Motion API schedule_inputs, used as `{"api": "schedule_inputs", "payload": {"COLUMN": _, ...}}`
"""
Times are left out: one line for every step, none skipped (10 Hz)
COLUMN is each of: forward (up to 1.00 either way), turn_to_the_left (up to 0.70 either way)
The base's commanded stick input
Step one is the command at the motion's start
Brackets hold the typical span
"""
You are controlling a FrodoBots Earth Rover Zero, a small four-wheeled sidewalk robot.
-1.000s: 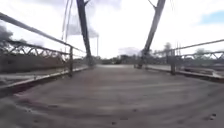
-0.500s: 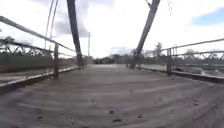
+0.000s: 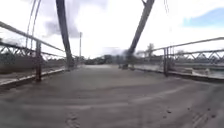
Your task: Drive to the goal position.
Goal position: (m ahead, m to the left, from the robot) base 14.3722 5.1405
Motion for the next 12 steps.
{"api": "schedule_inputs", "payload": {"forward": 1.0, "turn_to_the_left": 0.0}}
{"api": "schedule_inputs", "payload": {"forward": 1.0, "turn_to_the_left": 0.0}}
{"api": "schedule_inputs", "payload": {"forward": 1.0, "turn_to_the_left": 0.0}}
{"api": "schedule_inputs", "payload": {"forward": 1.0, "turn_to_the_left": 0.0}}
{"api": "schedule_inputs", "payload": {"forward": 1.0, "turn_to_the_left": 0.0}}
{"api": "schedule_inputs", "payload": {"forward": 1.0, "turn_to_the_left": 0.0}}
{"api": "schedule_inputs", "payload": {"forward": 1.0, "turn_to_the_left": 0.0}}
{"api": "schedule_inputs", "payload": {"forward": 1.0, "turn_to_the_left": 0.0}}
{"api": "schedule_inputs", "payload": {"forward": 1.0, "turn_to_the_left": 0.0}}
{"api": "schedule_inputs", "payload": {"forward": 1.0, "turn_to_the_left": 0.0}}
{"api": "schedule_inputs", "payload": {"forward": 1.0, "turn_to_the_left": 0.0}}
{"api": "schedule_inputs", "payload": {"forward": 1.0, "turn_to_the_left": 0.0}}
